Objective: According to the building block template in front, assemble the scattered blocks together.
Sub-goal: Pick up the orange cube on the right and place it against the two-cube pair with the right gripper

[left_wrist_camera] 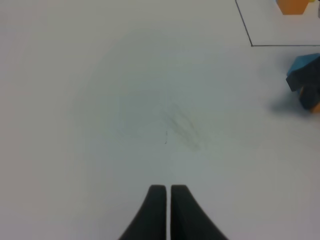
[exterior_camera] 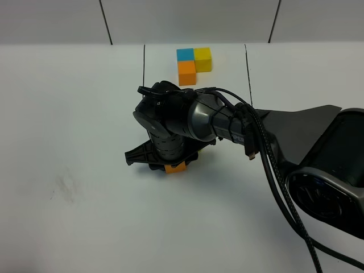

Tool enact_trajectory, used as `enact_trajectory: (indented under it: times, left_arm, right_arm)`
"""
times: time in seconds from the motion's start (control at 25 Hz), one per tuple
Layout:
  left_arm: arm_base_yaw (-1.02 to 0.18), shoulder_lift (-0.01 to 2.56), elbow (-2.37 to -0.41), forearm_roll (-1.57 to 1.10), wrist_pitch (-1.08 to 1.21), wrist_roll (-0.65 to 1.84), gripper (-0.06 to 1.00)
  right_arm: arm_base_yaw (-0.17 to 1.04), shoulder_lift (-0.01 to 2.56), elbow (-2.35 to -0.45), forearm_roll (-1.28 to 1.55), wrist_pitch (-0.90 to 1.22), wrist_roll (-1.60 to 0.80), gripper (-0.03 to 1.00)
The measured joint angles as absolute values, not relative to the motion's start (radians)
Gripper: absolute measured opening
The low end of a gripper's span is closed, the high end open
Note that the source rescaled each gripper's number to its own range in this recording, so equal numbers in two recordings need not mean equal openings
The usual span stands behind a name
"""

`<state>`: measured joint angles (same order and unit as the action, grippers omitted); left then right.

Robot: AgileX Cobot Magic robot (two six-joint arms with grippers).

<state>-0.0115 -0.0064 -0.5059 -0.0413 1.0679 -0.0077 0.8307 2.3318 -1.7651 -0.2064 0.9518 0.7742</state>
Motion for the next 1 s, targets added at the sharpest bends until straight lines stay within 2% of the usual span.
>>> enact_trajectory:
  times: [1.0]
  left_arm:
    - [-0.012,-0.006,-0.506,-0.041,1.069,-0.008,0.0]
  right_arm:
    - [0.831,2.333,-1.765,-0.219,0.924,0.755,0.55]
